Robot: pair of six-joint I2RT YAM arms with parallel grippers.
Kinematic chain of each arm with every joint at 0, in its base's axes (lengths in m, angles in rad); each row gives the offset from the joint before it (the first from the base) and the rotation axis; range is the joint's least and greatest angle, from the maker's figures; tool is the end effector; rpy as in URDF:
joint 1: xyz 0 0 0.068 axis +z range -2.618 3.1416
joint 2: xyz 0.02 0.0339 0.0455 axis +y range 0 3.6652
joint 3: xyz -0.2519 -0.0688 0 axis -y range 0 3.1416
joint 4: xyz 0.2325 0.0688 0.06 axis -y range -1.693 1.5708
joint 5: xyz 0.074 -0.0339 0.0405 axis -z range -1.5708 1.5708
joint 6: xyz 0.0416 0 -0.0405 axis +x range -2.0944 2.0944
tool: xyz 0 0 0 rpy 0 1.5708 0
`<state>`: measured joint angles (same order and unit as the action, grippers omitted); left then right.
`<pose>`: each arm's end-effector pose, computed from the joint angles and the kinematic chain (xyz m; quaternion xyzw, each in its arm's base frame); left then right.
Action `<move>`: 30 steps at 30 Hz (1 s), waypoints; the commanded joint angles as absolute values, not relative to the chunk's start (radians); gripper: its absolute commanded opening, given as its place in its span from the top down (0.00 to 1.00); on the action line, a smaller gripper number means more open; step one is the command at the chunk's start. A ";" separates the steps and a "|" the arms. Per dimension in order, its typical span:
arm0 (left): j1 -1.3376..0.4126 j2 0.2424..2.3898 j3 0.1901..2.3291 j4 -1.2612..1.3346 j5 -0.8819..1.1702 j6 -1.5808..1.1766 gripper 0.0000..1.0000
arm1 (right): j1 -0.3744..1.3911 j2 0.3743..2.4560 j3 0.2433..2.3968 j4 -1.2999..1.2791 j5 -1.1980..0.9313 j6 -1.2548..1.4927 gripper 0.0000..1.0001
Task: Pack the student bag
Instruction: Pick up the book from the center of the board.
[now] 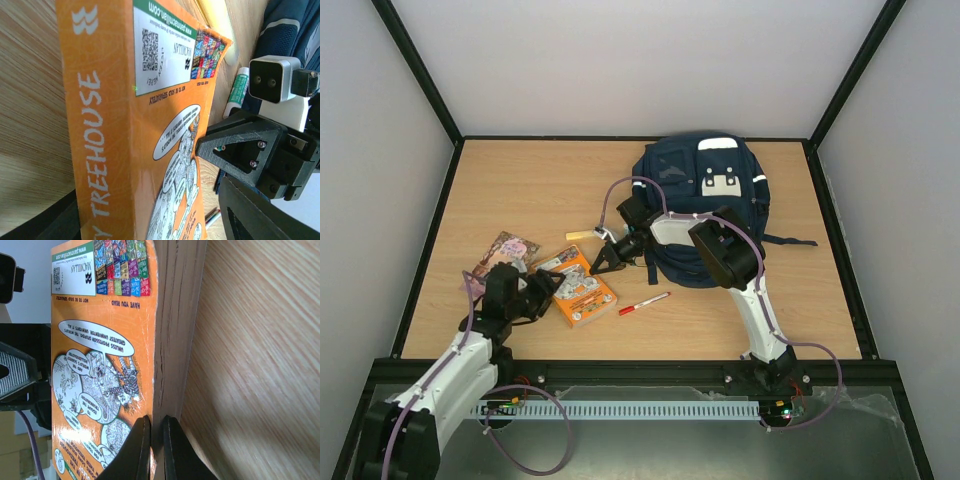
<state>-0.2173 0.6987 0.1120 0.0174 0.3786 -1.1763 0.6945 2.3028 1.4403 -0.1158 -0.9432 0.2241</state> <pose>0.1420 -0.0471 0.1361 -0.3173 0.8061 -0.4292 0.2557 0.3166 0.3076 0.0817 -0.3275 0.7977 0.5048 0.0405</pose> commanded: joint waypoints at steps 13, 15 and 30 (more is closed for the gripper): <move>-0.236 0.735 0.134 0.132 0.430 -1.230 0.62 | 0.720 2.501 1.320 -0.435 -0.522 0.184 0.99; -0.235 0.736 0.149 0.084 0.418 -1.223 0.68 | 0.721 2.493 1.321 -0.437 -0.525 0.183 0.99; -0.234 0.690 0.522 -0.338 0.400 -0.972 0.98 | 0.684 1.968 1.336 -0.477 -0.666 0.094 0.52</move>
<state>-0.2409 0.7082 0.3752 -0.2867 0.3832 -1.0794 0.7254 2.1059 1.3594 -0.3077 -0.7193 0.1581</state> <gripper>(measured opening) 0.223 0.387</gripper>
